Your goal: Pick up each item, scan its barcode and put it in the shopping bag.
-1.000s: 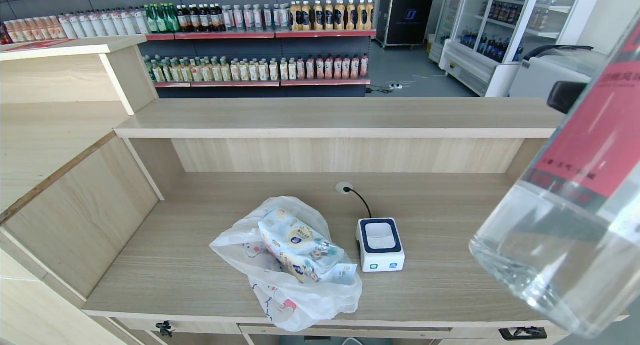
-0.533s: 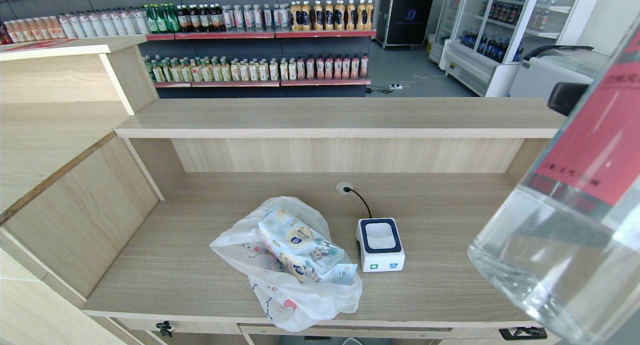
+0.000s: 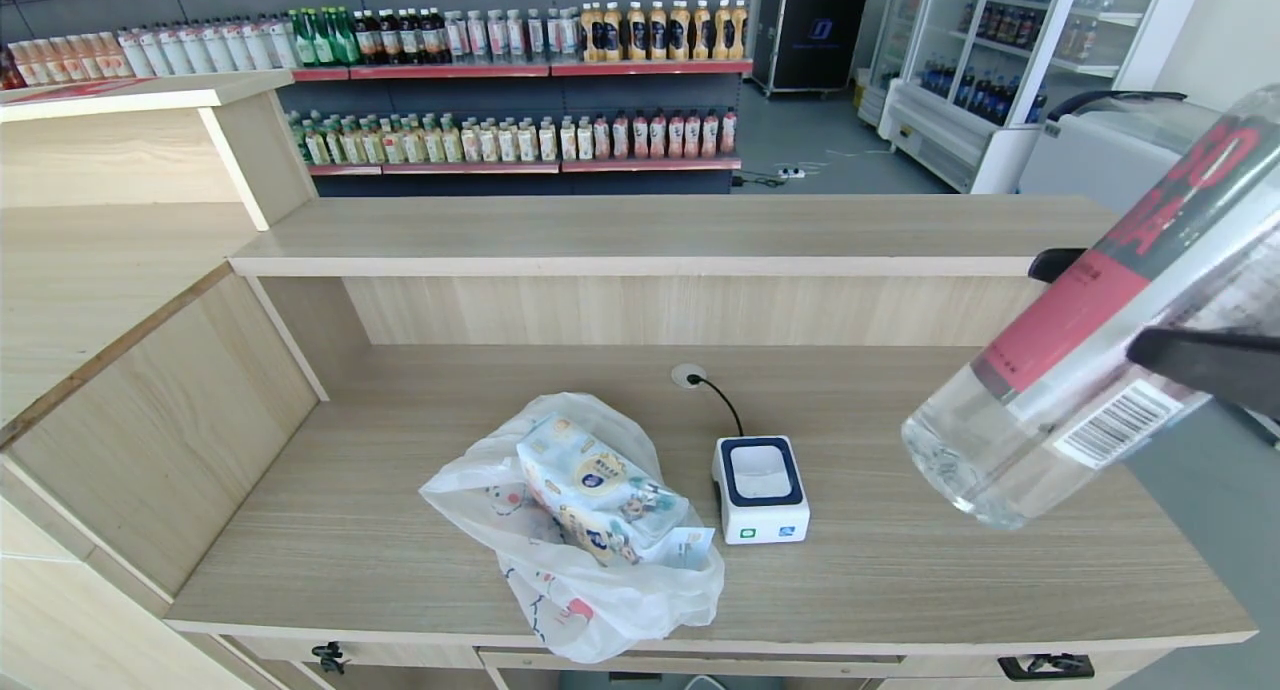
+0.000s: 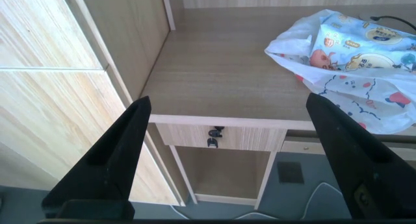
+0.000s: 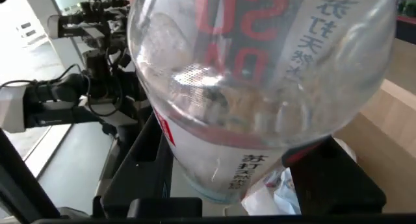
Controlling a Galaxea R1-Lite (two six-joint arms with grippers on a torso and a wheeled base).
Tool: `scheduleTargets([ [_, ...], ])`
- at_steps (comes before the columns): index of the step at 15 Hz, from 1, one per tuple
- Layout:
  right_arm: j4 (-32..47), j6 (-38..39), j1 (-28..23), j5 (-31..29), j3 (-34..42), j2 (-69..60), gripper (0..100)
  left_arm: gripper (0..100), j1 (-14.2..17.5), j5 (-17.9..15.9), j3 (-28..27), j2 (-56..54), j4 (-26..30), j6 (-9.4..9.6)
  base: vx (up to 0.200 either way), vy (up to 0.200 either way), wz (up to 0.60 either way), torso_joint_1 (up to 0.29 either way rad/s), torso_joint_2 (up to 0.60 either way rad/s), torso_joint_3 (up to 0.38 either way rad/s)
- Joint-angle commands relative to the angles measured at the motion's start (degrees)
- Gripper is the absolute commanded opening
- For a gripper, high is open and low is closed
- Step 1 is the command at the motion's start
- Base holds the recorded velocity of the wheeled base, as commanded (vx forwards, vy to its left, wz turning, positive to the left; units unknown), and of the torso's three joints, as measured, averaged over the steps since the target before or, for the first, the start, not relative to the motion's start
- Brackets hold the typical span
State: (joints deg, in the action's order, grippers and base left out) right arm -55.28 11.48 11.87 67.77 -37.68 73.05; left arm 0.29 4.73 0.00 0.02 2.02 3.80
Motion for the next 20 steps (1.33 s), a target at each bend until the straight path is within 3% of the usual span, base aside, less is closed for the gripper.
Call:
scheduleTargets([
  [1, 1.1, -8.1, -12.7, -1.5, 1.8, 4.5, 0, 100, 0.1, 0.0, 0.0, 0.0, 0.0, 0.06, 0.0, 0.0, 0.0, 0.0, 0.0, 0.0],
  [3, 5.5, -15.8, -18.1, -8.2, 1.9, 4.6, 0, 100, 0.0, 0.0, 0.0, 0.0, 0.0, -0.02, 0.0, 0.0, 0.0, 0.0, 0.0, 0.0],
  [5, 11.1, -24.3, -21.2, -18.7, 2.9, 4.3, 0, 100, 0.1, 0.0, 0.0, 0.0, 0.0, -0.02, 0.0, 0.0, 0.0, 0.0, 0.0, 0.0],
  [9, 12.5, -32.5, -22.8, -34.9, 3.5, 5.8, 0, 100, 0.1, 0.0, 0.0, 0.0, 0.0, -0.02, 0.0, 0.0, 0.0, 0.0, 0.0, 0.0],
  [14, 12.6, -33.7, -22.8, -42.5, 4.0, 6.6, 0, 100, 0.1, 0.0, 0.0, 0.0, 0.0, -0.02, 0.0, 0.0, 0.0, 0.0, 0.0, 0.0],
  [20, 12.0, -43.2, -21.8, -45.0, 4.3, 10.2, 0, 100, 0.1, 0.0, 0.0, 0.0, 0.0, -0.02, 0.0, 0.0, 0.6, 0.004, 0.0, 0.003],
])
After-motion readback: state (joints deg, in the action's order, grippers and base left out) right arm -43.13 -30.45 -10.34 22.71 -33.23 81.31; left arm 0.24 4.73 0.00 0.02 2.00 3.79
